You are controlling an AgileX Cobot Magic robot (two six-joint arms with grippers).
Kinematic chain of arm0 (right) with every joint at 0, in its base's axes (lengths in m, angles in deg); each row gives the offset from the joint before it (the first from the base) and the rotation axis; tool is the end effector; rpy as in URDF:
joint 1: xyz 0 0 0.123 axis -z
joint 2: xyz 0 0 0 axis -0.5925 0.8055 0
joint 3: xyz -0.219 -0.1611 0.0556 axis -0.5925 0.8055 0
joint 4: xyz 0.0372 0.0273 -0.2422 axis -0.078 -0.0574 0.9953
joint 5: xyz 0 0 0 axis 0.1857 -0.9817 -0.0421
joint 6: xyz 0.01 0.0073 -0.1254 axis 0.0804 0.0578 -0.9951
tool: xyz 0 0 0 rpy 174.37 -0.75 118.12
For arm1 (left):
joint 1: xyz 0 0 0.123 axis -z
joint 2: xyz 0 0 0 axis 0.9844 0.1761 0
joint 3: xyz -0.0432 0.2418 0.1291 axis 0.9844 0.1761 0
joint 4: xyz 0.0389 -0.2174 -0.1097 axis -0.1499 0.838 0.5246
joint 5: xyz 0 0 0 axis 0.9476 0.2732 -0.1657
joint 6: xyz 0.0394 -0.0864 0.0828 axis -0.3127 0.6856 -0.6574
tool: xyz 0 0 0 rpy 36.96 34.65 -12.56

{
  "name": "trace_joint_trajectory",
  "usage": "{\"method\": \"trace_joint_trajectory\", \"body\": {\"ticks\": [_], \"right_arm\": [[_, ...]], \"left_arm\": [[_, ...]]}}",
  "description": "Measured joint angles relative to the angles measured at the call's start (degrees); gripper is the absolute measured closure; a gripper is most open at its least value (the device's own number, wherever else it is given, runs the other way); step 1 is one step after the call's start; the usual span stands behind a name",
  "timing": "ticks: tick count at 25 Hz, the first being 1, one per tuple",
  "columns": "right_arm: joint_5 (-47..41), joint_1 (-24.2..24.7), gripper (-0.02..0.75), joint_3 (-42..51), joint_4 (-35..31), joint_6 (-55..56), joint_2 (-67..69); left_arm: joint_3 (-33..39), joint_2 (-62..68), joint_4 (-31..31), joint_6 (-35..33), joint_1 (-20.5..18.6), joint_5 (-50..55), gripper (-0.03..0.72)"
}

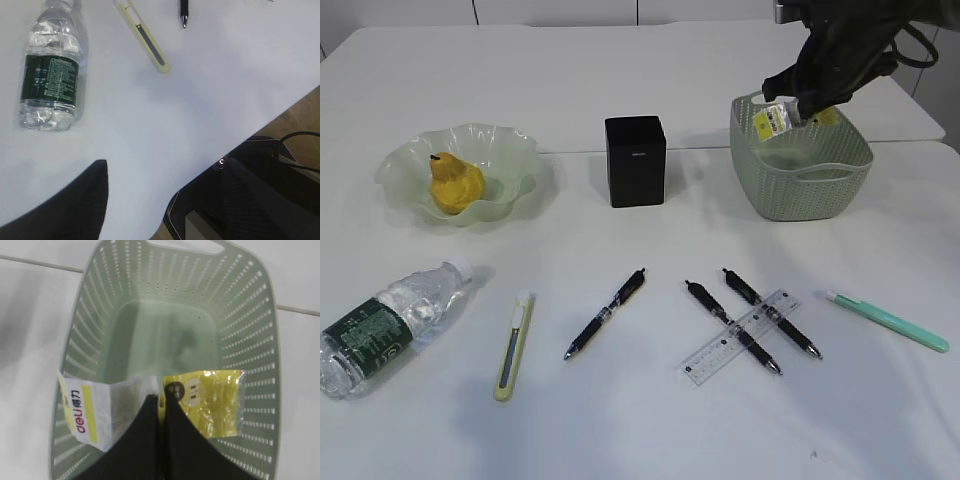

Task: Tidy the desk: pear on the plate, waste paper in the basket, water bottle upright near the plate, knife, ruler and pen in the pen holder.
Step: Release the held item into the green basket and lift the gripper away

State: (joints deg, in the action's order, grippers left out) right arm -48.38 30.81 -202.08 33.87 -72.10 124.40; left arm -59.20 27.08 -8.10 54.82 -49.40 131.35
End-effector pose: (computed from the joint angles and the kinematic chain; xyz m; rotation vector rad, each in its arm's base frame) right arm 0.5171 0.0366 0.2070 -0.1896 2.5156 -0.1301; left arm 0.1300 -0.0831 0.2688 0.6360 2.5075 -0.2768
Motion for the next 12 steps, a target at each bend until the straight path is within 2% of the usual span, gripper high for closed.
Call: {"method": "trace_joint_trajectory", "body": {"ticks": [4, 12], "right_arm": [[0.79, 0.00, 0.723, 0.00, 5.02, 4.00, 1.71], [0.92, 0.29, 0.723, 0.00, 5.89, 6.17, 4.62]], "left_arm": [[0.00, 0.00, 0.00, 0.00, 0.00, 0.00, 0.199], [0.00, 0.00, 0.00, 0.00, 0.00, 0.00, 0.202]]}}
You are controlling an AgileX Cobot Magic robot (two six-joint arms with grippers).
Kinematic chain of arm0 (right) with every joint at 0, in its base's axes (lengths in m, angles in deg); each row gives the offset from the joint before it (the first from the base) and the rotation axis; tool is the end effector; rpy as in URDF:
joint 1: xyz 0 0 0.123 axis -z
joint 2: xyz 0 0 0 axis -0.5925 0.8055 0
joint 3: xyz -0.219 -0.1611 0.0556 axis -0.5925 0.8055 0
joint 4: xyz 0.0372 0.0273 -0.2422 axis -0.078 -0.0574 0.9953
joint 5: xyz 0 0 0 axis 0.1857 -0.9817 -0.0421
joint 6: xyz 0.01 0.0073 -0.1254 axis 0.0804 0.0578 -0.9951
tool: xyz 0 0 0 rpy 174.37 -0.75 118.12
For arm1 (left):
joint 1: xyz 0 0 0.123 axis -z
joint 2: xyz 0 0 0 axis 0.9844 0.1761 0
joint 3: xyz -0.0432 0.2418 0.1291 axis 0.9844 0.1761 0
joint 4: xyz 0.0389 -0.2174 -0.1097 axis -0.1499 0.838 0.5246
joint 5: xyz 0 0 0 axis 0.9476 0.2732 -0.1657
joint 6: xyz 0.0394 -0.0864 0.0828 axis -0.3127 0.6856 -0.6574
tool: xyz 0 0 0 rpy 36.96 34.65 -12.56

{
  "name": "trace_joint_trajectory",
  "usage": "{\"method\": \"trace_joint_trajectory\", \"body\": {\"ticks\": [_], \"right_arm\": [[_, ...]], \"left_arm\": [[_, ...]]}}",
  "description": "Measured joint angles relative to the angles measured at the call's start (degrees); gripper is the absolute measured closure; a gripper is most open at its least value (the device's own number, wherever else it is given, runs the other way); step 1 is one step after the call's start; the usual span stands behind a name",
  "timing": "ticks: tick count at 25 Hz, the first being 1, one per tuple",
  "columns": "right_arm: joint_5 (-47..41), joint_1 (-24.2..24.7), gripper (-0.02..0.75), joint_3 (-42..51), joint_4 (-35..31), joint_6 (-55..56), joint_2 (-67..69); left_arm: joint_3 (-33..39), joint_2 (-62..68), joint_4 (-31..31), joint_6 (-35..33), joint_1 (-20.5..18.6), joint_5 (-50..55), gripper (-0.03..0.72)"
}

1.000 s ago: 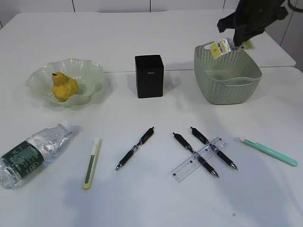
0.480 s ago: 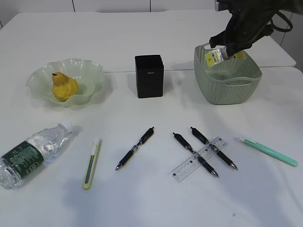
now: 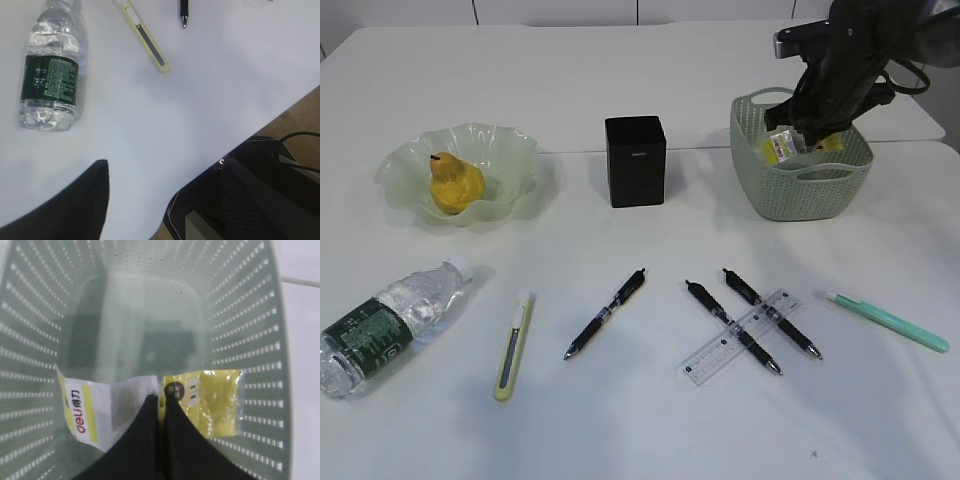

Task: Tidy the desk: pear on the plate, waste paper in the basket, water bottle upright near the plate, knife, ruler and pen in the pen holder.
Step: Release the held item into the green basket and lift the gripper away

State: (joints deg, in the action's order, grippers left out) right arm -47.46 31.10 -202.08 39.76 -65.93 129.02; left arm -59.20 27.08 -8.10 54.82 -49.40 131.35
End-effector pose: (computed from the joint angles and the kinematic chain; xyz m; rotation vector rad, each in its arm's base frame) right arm 0.5253 0.0255 0.1678 -0.1187 2.5673 -0.2166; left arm 0.1300 -0.0831 0.2688 0.6360 2.5075 -0.2768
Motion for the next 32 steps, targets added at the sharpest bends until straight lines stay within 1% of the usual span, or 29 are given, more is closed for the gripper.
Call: {"method": "trace_joint_trajectory", "body": {"ticks": [6, 8, 10, 11, 12, 14, 15, 17, 19, 24, 28, 32], "right_arm": [[0.13, 1.07, 0.720, 0.00, 0.00, 1.02, 0.32], [0.03, 1.46, 0.675, 0.00, -0.12, 1.54, 0.32], [0.03, 1.57, 0.608, 0.00, -0.21, 1.66, 0.32], [0.03, 1.66, 0.551, 0.00, -0.21, 1.76, 0.32], [-0.08, 1.66, 0.523, 0.00, -0.21, 1.76, 0.32], [-0.08, 1.66, 0.518, 0.00, -0.35, 1.87, 0.32], [-0.08, 1.66, 0.463, 0.00, -0.37, 1.97, 0.32], [-0.08, 1.66, 0.454, 0.00, -0.47, 1.97, 0.32], [-0.19, 1.66, 0.428, 0.00, -0.47, 1.97, 0.32], [-2.33, 1.66, 0.419, 0.00, -0.59, 2.07, 0.20], [-4.18, 1.66, 0.419, 0.00, -0.59, 1.26, -0.96], [-7.65, 1.66, 0.419, 0.00, -0.70, -0.98, -6.92]], "left_arm": [[0.00, 0.00, 0.00, 0.00, 0.00, 0.00, 0.206], [0.00, 0.00, 0.00, 0.00, 0.00, 0.00, 0.206], [0.00, 0.00, 0.00, 0.00, 0.00, 0.00, 0.207], [0.00, 0.00, 0.00, 0.00, 0.00, -0.03, 0.209], [0.00, 0.00, 0.00, 0.00, 0.00, -0.13, 0.210], [0.00, 0.00, 0.00, 0.00, 0.00, -0.13, 0.211], [0.00, 0.00, 0.00, 0.00, 0.00, -0.13, 0.211], [0.00, 0.00, 0.00, 0.00, 0.00, -0.25, 0.212], [0.00, 0.00, 0.00, 0.00, 0.00, -0.37, 0.212], [0.00, 0.00, -0.25, 0.00, 0.00, -0.48, 0.212], [0.00, 0.00, -3.12, 0.00, 0.00, -0.98, 0.212], [0.00, 0.00, -5.15, 0.00, 0.00, -1.10, 0.213]]}}
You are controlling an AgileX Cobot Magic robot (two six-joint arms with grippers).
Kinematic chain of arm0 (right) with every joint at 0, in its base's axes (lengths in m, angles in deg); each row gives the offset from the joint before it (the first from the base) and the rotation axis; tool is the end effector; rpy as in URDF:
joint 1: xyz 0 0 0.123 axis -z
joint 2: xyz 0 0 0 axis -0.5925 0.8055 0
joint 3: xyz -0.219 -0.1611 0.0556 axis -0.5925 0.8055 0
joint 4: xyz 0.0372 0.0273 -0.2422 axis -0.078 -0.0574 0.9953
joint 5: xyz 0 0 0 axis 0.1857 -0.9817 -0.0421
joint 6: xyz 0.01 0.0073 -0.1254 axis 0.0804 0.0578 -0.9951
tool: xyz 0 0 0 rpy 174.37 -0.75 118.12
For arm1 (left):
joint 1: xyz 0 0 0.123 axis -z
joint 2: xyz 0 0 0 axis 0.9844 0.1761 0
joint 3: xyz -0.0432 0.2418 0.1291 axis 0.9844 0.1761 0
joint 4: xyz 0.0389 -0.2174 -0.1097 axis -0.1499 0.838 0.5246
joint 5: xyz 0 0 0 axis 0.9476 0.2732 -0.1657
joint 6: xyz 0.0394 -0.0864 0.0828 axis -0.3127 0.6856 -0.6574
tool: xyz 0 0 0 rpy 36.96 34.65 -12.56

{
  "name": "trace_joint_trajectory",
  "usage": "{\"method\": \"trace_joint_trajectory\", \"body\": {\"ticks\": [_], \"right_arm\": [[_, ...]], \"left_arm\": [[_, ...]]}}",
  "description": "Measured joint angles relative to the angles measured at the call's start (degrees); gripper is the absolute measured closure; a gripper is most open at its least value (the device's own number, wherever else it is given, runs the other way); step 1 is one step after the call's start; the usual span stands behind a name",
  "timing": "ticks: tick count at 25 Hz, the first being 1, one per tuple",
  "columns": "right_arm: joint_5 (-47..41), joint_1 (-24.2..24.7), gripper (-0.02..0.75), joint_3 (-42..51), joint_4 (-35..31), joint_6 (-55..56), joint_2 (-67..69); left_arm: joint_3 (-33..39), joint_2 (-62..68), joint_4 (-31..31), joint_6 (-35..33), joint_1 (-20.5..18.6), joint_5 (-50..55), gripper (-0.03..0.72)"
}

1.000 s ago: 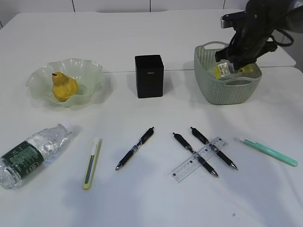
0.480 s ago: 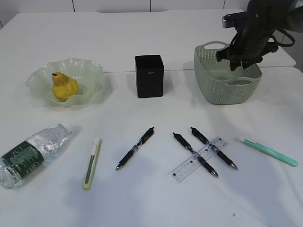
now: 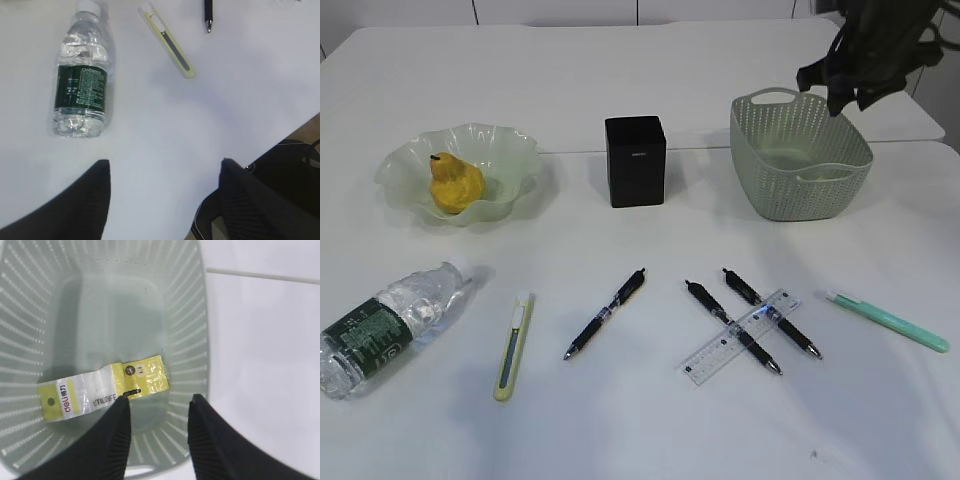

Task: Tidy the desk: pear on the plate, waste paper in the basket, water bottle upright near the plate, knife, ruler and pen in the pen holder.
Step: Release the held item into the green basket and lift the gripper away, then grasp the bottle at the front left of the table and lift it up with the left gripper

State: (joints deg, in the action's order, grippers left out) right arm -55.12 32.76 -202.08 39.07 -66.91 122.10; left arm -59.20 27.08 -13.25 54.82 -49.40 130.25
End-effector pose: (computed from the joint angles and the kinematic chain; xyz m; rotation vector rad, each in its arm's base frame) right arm 0.5028 0.0075 0.2213 -0.0599 2.5839 -0.2373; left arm 0.1365 -0.0759 0.2701 0.6602 2.4663 -0.1698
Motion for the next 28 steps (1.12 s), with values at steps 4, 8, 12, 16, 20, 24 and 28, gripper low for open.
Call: {"method": "trace_joint_trajectory", "body": {"ticks": [4, 8, 12, 16, 20, 24, 28], "right_arm": [[-0.91, 0.00, 0.419, 0.00, -0.45, -0.35, -1.62], [-10.30, 0.00, 0.419, -0.02, -8.69, -6.47, -9.27], [-15.29, 0.00, 0.419, -0.02, -11.58, -9.30, -11.02], [-16.24, 0.00, 0.419, -0.02, -15.57, -11.02, -13.37], [-16.54, 0.00, 0.419, -0.02, -18.34, -11.37, -16.05], [-16.68, 0.00, 0.419, 0.09, -18.70, -11.76, -20.15], [-16.68, 0.00, 0.419, 2.14, -18.98, -12.08, -23.28]], "left_arm": [[0.00, 1.26, -0.90, 0.00, 0.00, 0.53, 0.198], [0.00, 5.36, -2.76, 0.00, 0.00, 1.00, 0.146], [0.00, 10.79, -5.06, 0.00, 0.00, 1.23, 0.102], [0.00, 15.21, -6.74, 0.00, 0.00, 1.36, 0.086], [-0.26, 16.56, -7.69, 0.00, 0.00, 1.25, 0.085], [-1.24, 16.56, -9.20, 0.00, 0.00, 1.14, 0.085], [-1.37, 16.56, -10.35, 0.00, 0.00, 0.48, 0.085]]}}
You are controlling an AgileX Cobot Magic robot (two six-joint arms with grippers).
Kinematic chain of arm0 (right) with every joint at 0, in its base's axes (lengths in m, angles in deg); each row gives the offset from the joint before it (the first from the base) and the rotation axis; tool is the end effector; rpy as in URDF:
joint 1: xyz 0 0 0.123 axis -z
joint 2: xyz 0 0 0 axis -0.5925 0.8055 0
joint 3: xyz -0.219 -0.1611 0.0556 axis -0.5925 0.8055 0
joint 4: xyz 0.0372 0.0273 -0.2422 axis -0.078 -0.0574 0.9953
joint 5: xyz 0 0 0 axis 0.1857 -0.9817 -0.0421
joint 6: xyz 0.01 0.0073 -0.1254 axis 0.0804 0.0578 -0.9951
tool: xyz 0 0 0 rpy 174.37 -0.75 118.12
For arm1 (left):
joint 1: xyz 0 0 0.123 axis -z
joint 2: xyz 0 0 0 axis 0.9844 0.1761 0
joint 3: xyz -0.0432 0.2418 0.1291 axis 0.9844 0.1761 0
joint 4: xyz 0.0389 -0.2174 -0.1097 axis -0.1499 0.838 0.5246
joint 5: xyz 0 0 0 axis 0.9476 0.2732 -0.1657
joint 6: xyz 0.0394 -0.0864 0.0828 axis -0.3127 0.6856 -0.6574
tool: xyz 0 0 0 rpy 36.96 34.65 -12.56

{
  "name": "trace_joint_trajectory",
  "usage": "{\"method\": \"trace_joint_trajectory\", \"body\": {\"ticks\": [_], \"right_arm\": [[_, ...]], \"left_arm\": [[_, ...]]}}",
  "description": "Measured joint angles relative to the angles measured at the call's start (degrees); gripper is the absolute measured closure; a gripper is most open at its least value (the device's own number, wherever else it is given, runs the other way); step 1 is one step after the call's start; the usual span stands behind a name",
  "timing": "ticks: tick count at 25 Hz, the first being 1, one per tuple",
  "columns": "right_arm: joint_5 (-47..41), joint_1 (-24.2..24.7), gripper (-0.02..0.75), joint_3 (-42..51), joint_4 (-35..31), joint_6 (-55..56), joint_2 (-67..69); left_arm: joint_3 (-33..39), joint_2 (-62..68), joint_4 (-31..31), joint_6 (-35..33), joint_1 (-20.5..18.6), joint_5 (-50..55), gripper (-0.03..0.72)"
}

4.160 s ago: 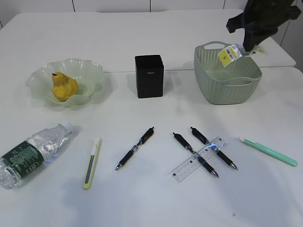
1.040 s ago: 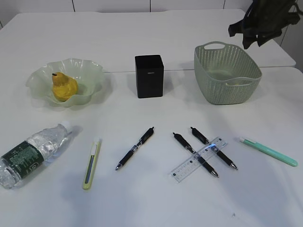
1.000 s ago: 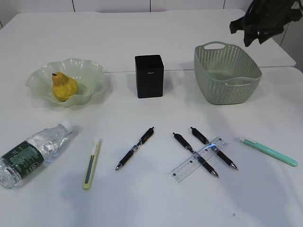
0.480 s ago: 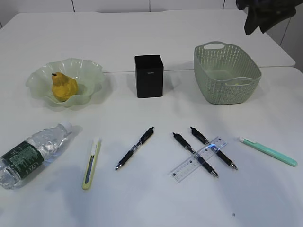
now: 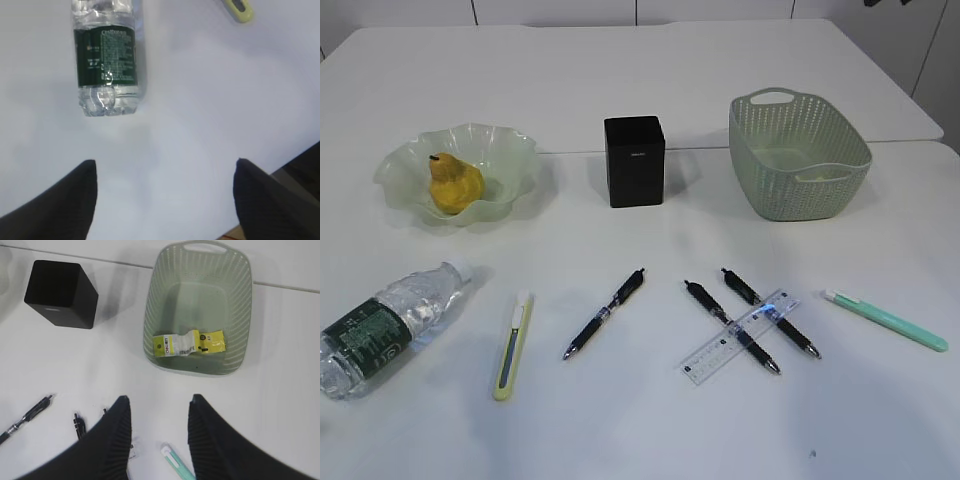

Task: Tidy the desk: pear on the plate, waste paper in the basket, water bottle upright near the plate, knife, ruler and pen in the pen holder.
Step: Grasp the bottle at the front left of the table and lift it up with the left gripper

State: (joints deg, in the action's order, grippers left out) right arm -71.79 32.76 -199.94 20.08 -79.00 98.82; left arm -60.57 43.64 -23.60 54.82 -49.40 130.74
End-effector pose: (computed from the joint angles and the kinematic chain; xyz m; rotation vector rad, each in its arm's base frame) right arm 0.3959 0.0365 0.3724 -0.2196 2.5166 0.1103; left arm 0.1797 -0.0794 0.2282 0.8223 2.6502 0.1451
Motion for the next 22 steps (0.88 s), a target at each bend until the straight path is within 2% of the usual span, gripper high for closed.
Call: {"method": "trace_joint_trajectory", "body": {"ticks": [3, 4, 11, 14, 22], "right_arm": [[-0.12, 0.00, 0.419, 3.16, 0.00, -0.23, -2.77], [-0.12, 0.00, 0.419, 7.06, 0.00, -0.49, -5.48], [-0.24, 0.00, 0.419, 18.75, -2.43, -2.70, -13.89], [-0.24, 0.00, 0.420, 23.34, -3.07, -2.94, -18.21], [-0.24, 0.00, 0.421, 34.08, -4.63, -4.24, -29.29]], "left_arm": [[0.00, 0.00, -1.19, 0.00, 0.00, -1.05, 0.085], [0.00, 0.08, -1.69, 0.00, 0.00, -1.15, 0.085], [0.00, 0.94, -6.05, 0.00, 0.00, -3.24, 0.099], [0.00, 1.06, -4.15, 0.11, 0.00, -3.60, 0.118], [-1.46, 4.12, -0.97, 0.11, 0.00, -1.84, 0.097]]}}
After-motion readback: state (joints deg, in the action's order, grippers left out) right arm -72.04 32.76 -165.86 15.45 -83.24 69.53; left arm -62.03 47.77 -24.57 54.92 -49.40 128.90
